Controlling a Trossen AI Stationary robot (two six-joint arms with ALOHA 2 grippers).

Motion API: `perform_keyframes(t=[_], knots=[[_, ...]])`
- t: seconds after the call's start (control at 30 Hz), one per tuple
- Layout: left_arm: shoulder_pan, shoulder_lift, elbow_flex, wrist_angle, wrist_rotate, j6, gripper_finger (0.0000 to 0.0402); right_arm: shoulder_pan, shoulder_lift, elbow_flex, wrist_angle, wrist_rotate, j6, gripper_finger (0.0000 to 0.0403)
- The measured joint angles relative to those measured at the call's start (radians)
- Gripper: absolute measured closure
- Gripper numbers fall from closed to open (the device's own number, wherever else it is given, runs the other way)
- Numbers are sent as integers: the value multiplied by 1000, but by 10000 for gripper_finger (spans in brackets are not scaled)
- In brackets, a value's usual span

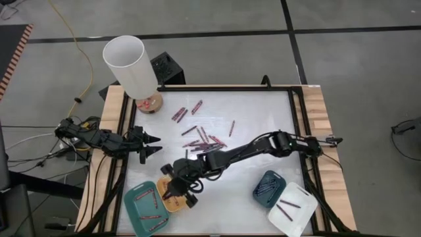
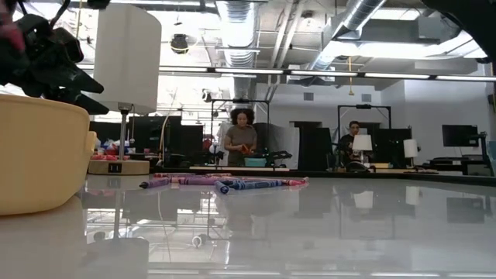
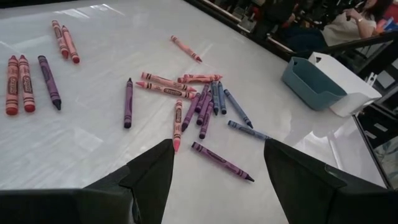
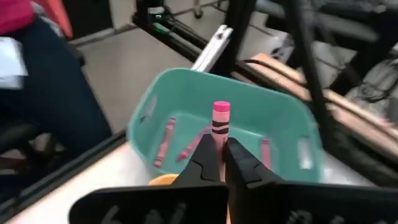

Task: Sort crayons
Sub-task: Put the pink crayon into the yellow bin

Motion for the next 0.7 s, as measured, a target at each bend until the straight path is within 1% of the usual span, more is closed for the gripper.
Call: perform_keyframes(t=[0.1,0.2,0.23,0.53,0.7], knots=[[0,0,0,0,0,0,161,-4,28,2,45,-45,29,399],[0,0,0,0,0,0,161,-11,42,0,53,-91,35,399],[0,0,0,0,0,0,161,-12,60,3,83,-97,41,399],[0,0,0,-1,0,0,161,-14,135,2,117,-120,79,399],[0,0,0,0,0,0,161,-19,137,2,109,-120,79,399]])
